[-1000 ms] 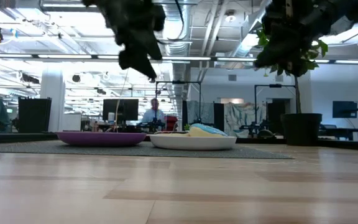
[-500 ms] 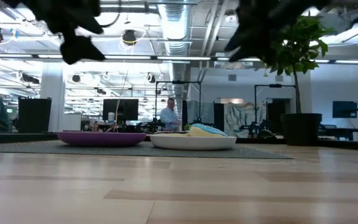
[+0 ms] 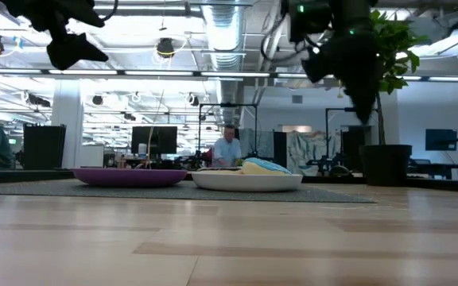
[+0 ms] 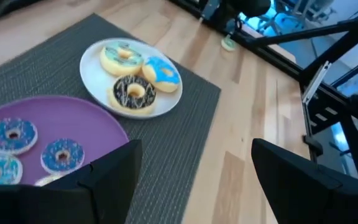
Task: Pick & Place donuts
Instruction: Put the small green donut on the purple plate
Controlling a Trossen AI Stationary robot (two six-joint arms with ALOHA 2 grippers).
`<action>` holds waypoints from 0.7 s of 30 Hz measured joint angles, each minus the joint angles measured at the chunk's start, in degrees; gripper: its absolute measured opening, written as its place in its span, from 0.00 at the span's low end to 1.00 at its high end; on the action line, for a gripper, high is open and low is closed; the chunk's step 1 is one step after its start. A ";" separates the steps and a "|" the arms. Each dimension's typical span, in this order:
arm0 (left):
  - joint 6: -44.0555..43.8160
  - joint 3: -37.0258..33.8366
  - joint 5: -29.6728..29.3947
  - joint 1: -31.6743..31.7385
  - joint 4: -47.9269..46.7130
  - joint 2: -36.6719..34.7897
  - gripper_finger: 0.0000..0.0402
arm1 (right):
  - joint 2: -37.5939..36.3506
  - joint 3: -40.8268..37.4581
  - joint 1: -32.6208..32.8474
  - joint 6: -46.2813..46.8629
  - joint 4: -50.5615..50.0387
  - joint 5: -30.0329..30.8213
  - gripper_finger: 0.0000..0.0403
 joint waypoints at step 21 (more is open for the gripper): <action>-7.66 -0.01 -5.67 0.00 -0.13 0.47 0.74 | 0.80 -21.34 11.68 -6.41 1.63 -8.39 0.82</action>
